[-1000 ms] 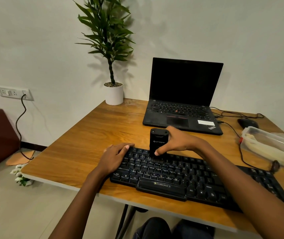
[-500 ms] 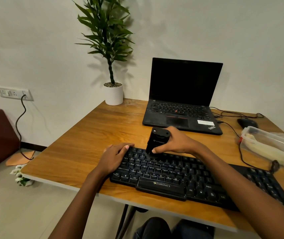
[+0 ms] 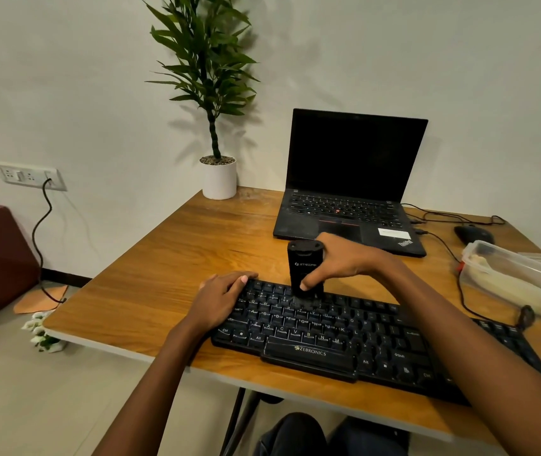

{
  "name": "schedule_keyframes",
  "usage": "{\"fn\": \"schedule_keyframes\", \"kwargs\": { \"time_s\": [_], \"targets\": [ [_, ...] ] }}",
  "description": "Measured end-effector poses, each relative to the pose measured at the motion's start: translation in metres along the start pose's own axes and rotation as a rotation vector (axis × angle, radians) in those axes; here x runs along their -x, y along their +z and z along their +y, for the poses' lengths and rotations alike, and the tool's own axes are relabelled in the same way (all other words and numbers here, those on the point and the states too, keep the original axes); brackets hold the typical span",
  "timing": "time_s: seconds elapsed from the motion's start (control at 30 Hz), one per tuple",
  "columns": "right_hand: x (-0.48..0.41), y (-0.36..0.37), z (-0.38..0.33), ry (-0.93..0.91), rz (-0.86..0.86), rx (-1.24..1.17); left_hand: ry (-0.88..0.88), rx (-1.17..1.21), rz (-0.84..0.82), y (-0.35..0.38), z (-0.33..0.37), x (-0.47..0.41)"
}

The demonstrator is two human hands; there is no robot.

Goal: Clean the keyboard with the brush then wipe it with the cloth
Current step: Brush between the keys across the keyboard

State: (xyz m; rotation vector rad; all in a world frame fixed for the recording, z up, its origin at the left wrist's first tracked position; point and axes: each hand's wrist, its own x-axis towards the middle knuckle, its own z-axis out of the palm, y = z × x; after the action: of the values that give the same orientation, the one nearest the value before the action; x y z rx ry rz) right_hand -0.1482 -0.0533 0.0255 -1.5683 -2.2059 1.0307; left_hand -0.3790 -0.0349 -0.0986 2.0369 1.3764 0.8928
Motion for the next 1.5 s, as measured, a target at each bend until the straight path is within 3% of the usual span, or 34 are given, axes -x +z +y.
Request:
{"fn": "schedule_keyframes", "kwargs": {
  "time_s": [0.13,0.9,1.07,1.23,1.5],
  "targets": [
    [-0.003,0.012,0.003,0.040,0.079,-0.029,-0.001,0.020,-0.004,0.001,-0.003,-0.001],
    [-0.006,0.015,0.002,-0.067,0.065,-0.129,-0.009,0.012,-0.005,0.002,-0.007,-0.004],
    [-0.010,0.019,0.008,-0.083,0.132,-0.067,-0.010,0.016,-0.002,0.001,-0.004,-0.002],
    [-0.003,0.006,0.001,-0.016,-0.014,0.032,-0.008,-0.010,-0.004,0.000,0.004,0.000],
    [0.003,0.006,-0.006,0.000,-0.021,0.018,0.003,0.006,0.000,0.000,0.001,0.000]
  ]
}}
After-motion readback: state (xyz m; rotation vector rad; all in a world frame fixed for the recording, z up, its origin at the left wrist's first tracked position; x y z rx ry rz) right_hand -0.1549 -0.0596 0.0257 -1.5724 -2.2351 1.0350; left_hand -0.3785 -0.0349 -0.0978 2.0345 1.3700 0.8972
